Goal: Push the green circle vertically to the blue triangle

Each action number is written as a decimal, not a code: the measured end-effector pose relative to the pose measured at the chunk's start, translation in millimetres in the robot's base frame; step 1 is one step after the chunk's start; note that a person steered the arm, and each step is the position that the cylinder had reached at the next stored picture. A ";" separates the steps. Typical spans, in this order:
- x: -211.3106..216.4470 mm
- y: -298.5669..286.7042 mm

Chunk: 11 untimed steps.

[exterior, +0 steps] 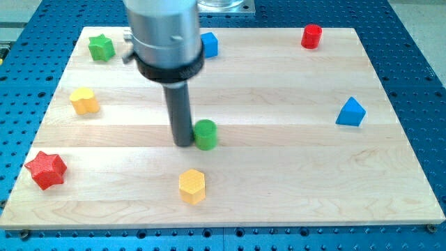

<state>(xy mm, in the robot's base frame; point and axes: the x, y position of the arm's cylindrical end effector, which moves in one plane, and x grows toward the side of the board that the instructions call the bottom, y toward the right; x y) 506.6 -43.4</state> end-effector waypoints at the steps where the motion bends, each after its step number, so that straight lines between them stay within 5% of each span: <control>1: 29.5 87.9; 2: 15.8 12.1; 3: -17.5 -2.1; 5: 3.0 164.8; 7: 13.5 227.1; 8: -26.6 226.4; 10: 48.3 271.6; 11: 33.3 280.7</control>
<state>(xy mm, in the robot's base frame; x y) 539.9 237.3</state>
